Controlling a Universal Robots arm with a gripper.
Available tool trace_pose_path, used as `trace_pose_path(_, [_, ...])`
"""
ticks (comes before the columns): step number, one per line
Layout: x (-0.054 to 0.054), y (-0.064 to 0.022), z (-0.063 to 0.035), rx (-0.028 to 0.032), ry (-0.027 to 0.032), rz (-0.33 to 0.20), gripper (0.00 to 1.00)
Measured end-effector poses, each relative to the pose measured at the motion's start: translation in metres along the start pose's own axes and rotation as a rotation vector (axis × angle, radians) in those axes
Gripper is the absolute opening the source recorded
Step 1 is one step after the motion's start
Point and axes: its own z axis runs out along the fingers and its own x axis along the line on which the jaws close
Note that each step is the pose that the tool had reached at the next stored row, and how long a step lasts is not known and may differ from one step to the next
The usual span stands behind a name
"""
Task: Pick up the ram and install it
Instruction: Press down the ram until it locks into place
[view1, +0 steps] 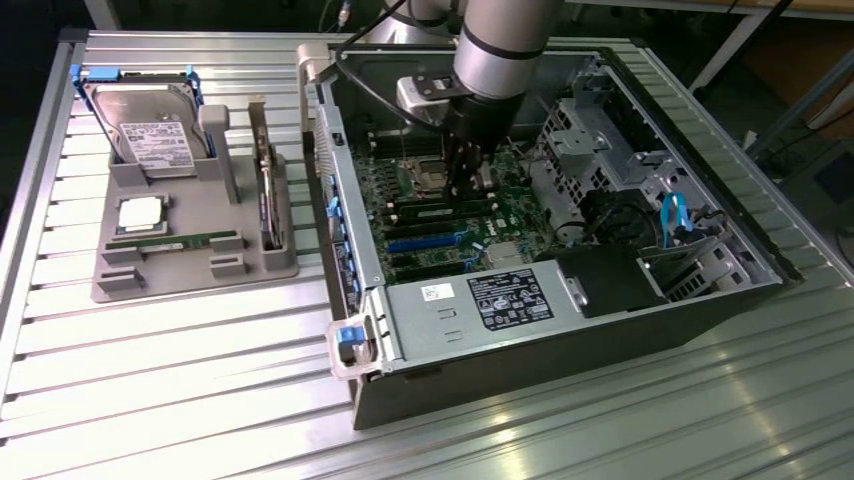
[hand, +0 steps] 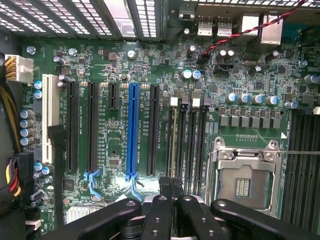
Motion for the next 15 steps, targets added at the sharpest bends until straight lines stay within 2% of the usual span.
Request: trace_pose_path(15, [0.0000,0.0001,0.0050,0.0000,0.0001,0.000,0.11])
